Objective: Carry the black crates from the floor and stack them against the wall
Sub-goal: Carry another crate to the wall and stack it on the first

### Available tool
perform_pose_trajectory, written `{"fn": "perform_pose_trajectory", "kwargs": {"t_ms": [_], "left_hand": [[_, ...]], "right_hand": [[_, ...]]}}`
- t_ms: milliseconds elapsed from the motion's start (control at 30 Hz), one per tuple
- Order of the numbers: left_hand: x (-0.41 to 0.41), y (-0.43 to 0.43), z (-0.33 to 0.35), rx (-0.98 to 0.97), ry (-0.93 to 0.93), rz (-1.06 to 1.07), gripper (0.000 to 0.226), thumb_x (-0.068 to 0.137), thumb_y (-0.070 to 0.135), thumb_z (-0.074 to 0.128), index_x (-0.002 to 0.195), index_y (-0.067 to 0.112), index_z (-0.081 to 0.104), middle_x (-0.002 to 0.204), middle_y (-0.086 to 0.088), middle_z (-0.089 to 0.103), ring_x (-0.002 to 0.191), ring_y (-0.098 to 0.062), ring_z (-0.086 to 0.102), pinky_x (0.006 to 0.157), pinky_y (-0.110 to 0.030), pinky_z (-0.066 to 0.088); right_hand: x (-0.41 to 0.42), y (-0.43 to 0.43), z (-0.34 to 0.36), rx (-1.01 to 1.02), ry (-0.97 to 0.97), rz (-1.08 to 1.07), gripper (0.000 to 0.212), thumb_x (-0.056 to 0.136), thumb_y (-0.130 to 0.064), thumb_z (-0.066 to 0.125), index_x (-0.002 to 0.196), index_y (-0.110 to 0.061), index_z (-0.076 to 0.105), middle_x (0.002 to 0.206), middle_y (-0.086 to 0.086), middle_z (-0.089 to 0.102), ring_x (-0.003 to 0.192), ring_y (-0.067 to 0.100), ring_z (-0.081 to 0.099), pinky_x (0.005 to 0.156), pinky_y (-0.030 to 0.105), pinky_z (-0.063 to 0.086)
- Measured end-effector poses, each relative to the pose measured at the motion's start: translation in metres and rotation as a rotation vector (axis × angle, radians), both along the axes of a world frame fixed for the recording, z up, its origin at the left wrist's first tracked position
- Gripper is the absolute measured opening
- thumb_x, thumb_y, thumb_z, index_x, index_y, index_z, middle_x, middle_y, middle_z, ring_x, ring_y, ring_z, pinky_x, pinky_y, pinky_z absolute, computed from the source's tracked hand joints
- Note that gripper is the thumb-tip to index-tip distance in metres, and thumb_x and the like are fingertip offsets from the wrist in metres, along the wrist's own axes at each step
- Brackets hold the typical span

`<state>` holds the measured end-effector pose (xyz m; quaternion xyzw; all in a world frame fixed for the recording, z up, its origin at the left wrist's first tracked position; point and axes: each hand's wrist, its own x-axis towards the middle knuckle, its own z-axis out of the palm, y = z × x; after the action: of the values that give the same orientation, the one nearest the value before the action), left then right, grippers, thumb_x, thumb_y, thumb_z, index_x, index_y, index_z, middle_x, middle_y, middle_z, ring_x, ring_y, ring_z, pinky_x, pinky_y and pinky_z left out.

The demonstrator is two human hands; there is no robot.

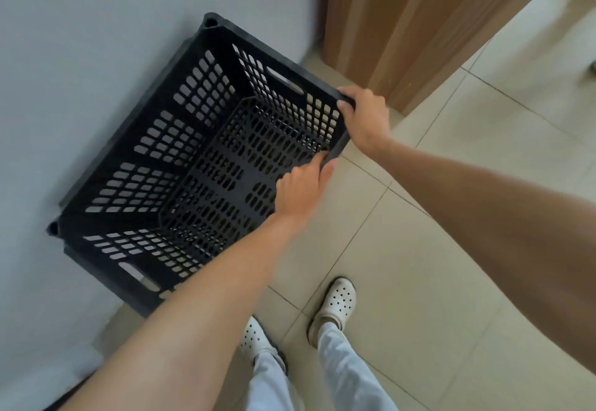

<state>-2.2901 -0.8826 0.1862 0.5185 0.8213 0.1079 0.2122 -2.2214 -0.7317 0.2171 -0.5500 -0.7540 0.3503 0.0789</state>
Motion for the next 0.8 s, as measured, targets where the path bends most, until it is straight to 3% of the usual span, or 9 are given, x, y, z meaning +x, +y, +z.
{"fn": "perform_pose_trajectory", "kwargs": {"t_ms": [200,500,800], "left_hand": [[-0.003,0.002,0.004,0.014,-0.007,-0.006,0.052,0.102,0.053,0.029,0.14,0.024,0.049,0.094,-0.013,0.074,0.086,-0.037,0.07,0.069,-0.044,0.052],[-0.006,0.017,0.007,0.02,-0.005,0.003,0.055,0.101,0.052,0.024,0.14,0.022,0.049,0.086,-0.013,0.074,0.082,-0.037,0.07,0.067,-0.043,0.052],[0.024,0.008,0.01,0.016,0.023,-0.093,0.051,0.103,0.047,0.03,0.136,0.016,0.054,0.077,-0.013,0.074,0.072,-0.032,0.072,0.061,-0.038,0.053]], "right_hand": [[-0.001,0.007,0.007,0.001,0.024,0.044,0.026,0.098,-0.021,0.053,0.12,-0.022,0.067,0.109,0.002,0.072,0.1,0.022,0.064,0.087,0.029,0.045],[-0.01,0.022,0.009,-0.065,0.019,0.047,0.029,0.097,-0.021,0.054,0.123,-0.024,0.067,0.114,0.001,0.071,0.109,0.024,0.062,0.094,0.035,0.043],[0.036,0.011,0.003,-0.095,0.066,-0.017,0.022,0.097,-0.024,0.055,0.114,-0.026,0.07,0.107,-0.004,0.073,0.103,0.02,0.064,0.096,0.044,0.05]]}}
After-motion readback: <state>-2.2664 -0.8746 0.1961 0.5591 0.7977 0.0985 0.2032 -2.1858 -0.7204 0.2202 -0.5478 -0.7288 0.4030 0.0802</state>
